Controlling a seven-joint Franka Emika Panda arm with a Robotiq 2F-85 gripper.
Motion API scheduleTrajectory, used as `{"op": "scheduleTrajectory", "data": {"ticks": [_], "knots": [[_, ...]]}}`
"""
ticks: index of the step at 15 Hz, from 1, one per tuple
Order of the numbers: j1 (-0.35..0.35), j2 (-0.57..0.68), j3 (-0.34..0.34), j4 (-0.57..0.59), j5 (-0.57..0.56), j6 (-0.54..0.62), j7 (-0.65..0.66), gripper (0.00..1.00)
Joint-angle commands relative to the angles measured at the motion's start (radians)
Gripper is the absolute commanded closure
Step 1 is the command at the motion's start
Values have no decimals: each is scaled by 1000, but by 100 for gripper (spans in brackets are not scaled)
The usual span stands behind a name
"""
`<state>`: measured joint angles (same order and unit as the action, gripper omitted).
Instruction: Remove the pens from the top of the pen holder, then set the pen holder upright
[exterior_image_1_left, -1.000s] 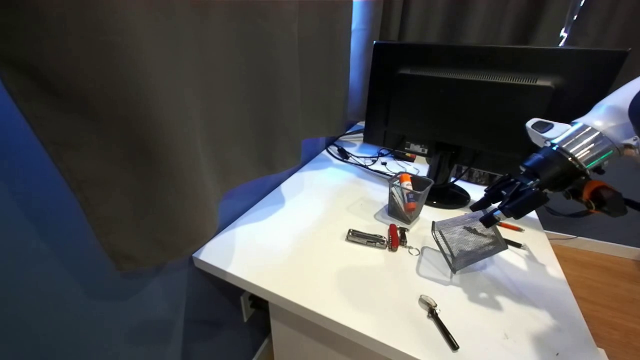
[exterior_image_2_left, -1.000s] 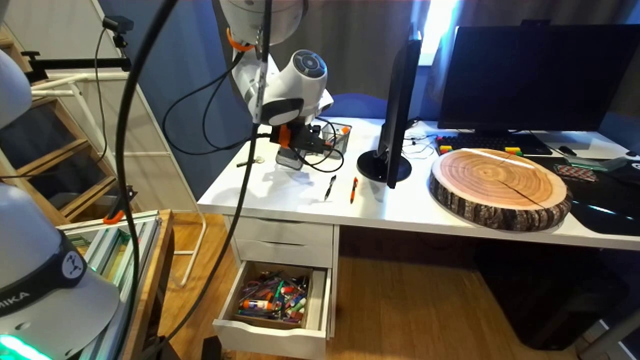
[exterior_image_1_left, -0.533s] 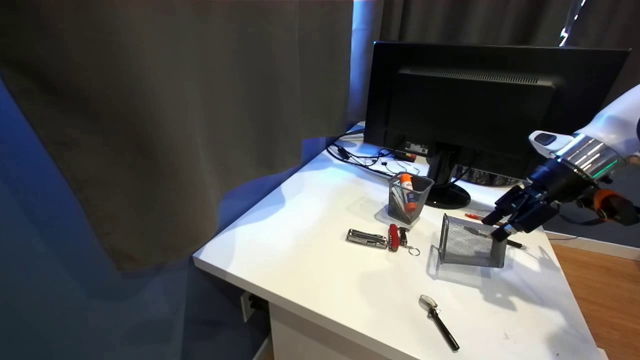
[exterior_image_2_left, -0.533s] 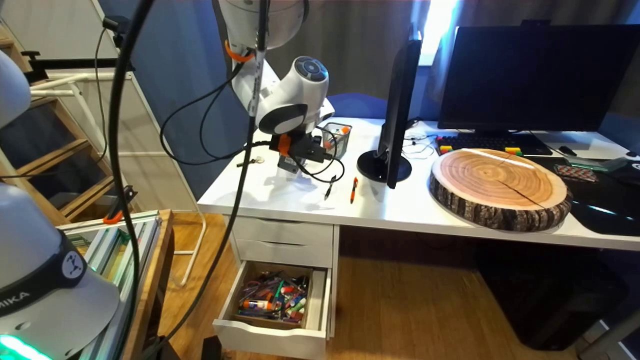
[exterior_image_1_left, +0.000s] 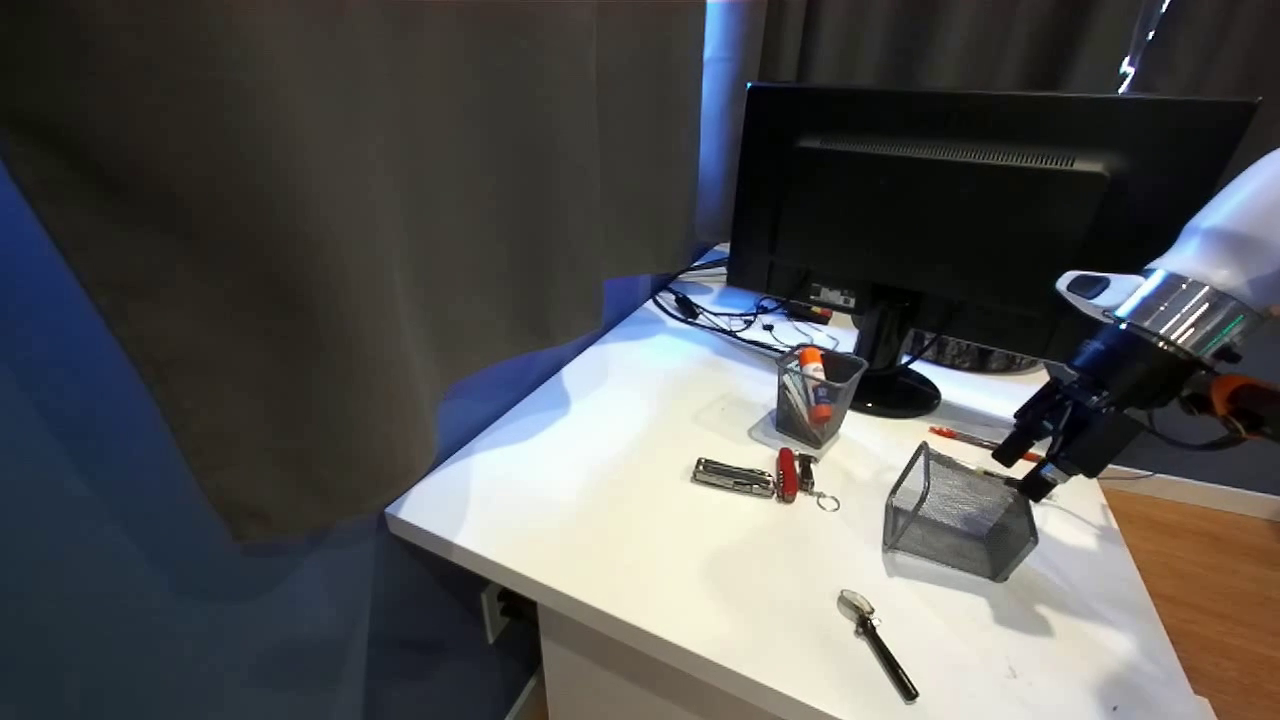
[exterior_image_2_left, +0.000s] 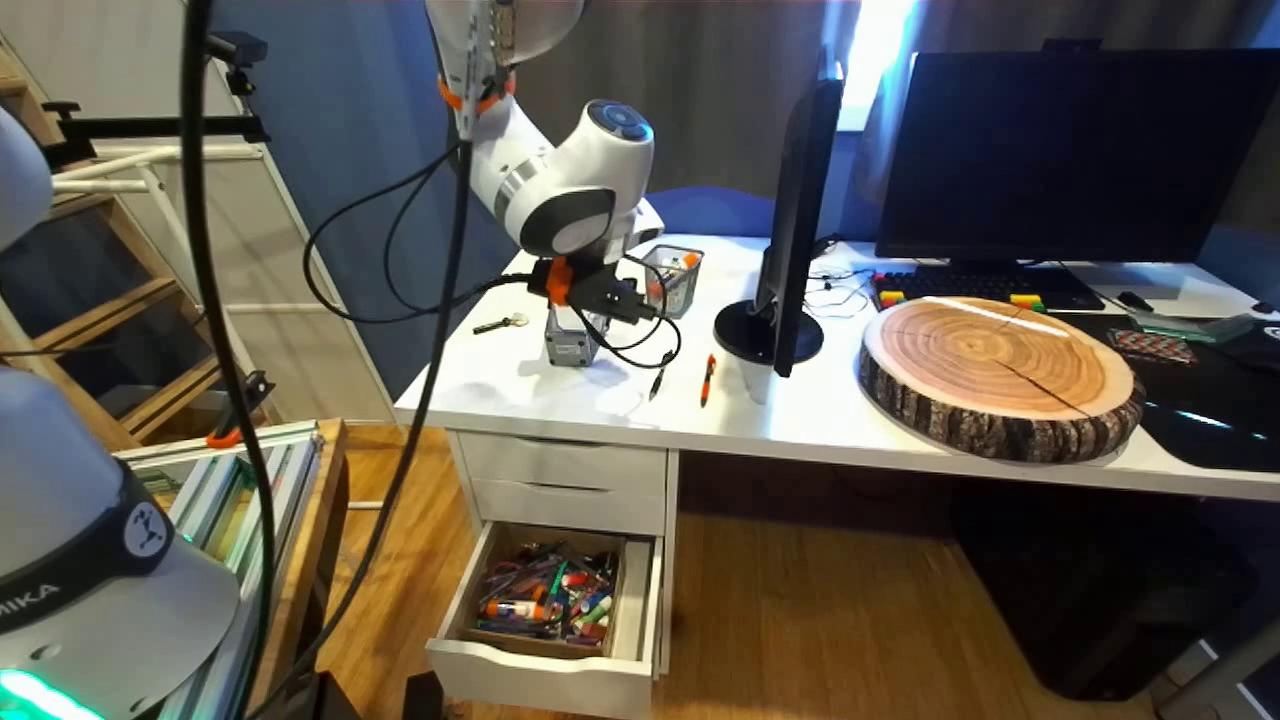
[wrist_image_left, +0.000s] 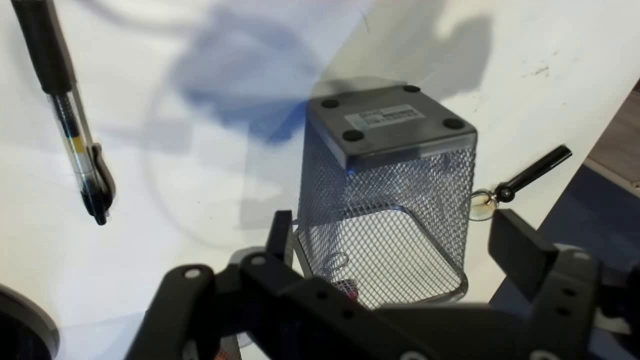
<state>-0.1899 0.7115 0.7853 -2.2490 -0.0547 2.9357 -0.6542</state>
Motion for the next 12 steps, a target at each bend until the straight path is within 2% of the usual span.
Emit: {"op": "scheduleTrajectory", "data": {"ticks": [1,2,4,7,10,12], "knots": [[88,-163,-32,2,49,-115,215,0],[104,-182,-35,16,59,-150,269,0],[183,-236,-76,56,81,-207,395,0],[352,-278,-207,139,74,-302,584,0],[537,-268,-367,224,22,-395,785,0],[635,-240,-451,281,-6,-458,912,0]]}}
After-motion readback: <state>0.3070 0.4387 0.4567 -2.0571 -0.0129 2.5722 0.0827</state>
